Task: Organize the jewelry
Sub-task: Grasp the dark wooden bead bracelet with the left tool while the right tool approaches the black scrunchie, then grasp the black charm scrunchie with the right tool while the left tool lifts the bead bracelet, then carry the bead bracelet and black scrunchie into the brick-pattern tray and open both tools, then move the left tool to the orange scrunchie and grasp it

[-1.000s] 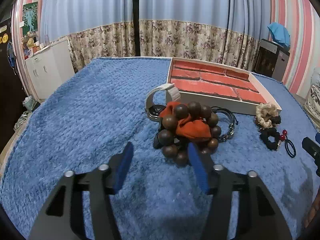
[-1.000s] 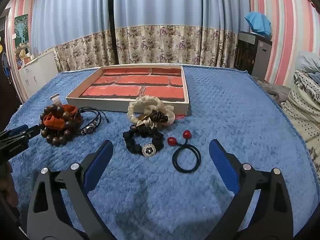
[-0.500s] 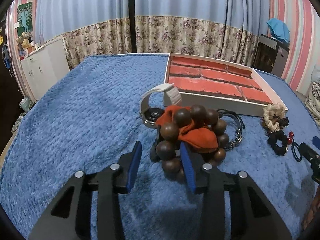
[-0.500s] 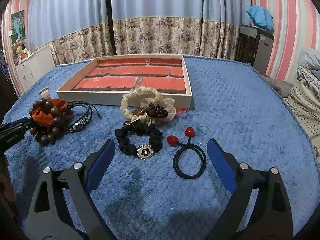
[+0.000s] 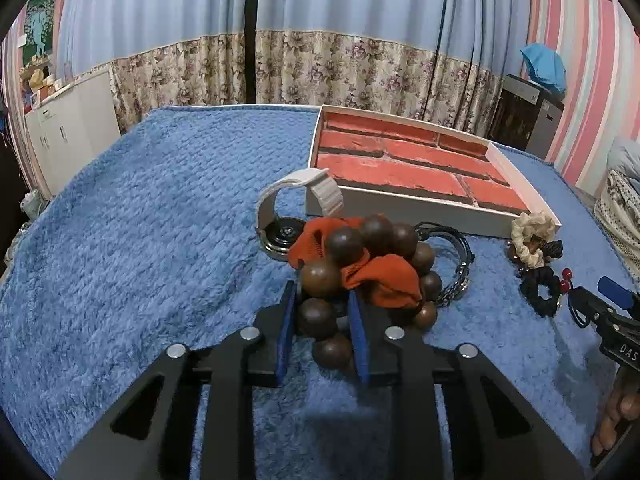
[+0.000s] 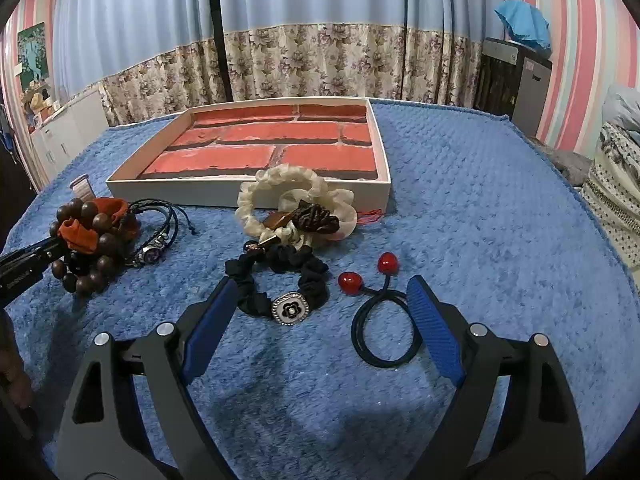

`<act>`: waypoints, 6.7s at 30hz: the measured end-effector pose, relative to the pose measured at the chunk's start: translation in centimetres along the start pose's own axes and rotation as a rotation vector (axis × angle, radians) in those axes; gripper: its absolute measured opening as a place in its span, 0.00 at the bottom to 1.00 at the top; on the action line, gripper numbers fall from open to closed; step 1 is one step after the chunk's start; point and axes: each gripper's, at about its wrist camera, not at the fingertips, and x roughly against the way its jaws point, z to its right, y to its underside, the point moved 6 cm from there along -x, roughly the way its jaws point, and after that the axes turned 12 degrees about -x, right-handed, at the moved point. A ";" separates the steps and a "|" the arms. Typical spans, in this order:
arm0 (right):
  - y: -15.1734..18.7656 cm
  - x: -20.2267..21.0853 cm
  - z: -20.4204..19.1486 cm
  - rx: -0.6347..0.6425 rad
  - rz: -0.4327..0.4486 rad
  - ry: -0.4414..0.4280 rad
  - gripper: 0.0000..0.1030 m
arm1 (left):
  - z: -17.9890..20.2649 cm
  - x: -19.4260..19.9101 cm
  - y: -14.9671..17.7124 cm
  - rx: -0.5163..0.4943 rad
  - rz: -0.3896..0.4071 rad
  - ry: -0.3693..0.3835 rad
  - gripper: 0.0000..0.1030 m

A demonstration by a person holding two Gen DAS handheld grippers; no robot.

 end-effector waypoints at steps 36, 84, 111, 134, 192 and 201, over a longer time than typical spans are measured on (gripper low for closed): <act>-0.3 -3.4 -0.3 -0.012 -0.089 -0.045 0.34 | 0.5 0.8 0.9 -0.005 0.032 0.000 0.19; 0.0 0.5 -0.3 -0.014 -0.054 -0.130 0.11 | 3.6 5.2 0.7 -0.024 0.091 0.006 0.18; -2.1 9.1 1.0 -0.012 0.125 -0.143 0.11 | 5.1 11.4 -2.4 -0.074 0.233 -0.042 0.18; -8.4 9.7 0.0 0.018 0.237 -0.150 0.11 | 4.9 9.8 -9.2 -0.138 0.304 -0.042 0.18; -11.5 -12.2 0.7 0.006 -0.057 -0.005 0.52 | 1.1 -12.1 -12.1 -0.089 -0.078 -0.076 0.29; -15.6 -3.4 1.6 -0.014 0.145 -0.033 0.54 | -1.6 -4.2 -15.1 -0.042 0.084 -0.092 0.45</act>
